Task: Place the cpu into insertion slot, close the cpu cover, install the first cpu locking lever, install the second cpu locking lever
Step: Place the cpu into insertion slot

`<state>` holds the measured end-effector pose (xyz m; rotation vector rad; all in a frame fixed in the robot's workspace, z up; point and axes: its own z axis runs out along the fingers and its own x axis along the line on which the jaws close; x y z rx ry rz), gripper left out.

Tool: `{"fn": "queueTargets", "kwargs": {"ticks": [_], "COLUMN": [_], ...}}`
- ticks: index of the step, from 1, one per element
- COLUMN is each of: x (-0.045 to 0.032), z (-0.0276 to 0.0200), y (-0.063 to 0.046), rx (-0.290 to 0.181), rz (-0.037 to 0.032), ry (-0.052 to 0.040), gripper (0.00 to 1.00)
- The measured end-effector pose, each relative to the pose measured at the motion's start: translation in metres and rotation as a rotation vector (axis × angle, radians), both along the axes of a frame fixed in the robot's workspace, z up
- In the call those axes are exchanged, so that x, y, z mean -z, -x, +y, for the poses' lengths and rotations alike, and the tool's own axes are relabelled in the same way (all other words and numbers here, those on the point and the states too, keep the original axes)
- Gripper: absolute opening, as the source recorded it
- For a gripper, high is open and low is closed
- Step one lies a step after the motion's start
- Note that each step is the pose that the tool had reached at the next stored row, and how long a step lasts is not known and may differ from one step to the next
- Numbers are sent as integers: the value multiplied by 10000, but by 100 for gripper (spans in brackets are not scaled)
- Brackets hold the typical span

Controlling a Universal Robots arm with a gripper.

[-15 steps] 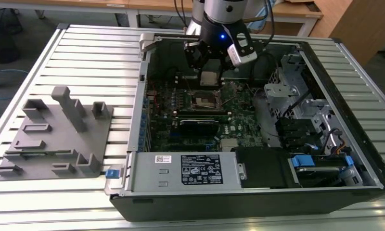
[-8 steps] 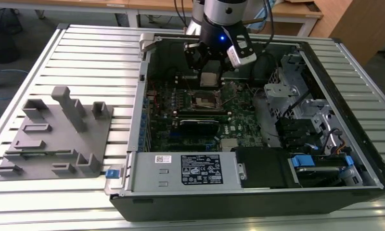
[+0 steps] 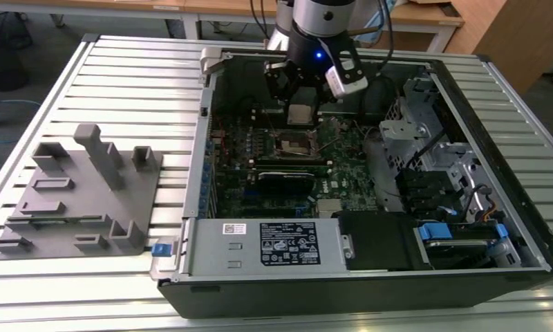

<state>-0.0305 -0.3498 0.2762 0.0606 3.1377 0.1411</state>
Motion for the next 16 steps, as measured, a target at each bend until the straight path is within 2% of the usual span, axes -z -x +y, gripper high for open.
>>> {"fn": "queueTargets", "kwargs": {"ticks": [8,16], "x": [11,25], "z": [0,0], "y": [0,0], "rx": [691,2033], "rz": [0,0], "ry": [0,-1], "gripper": [54,54]}}
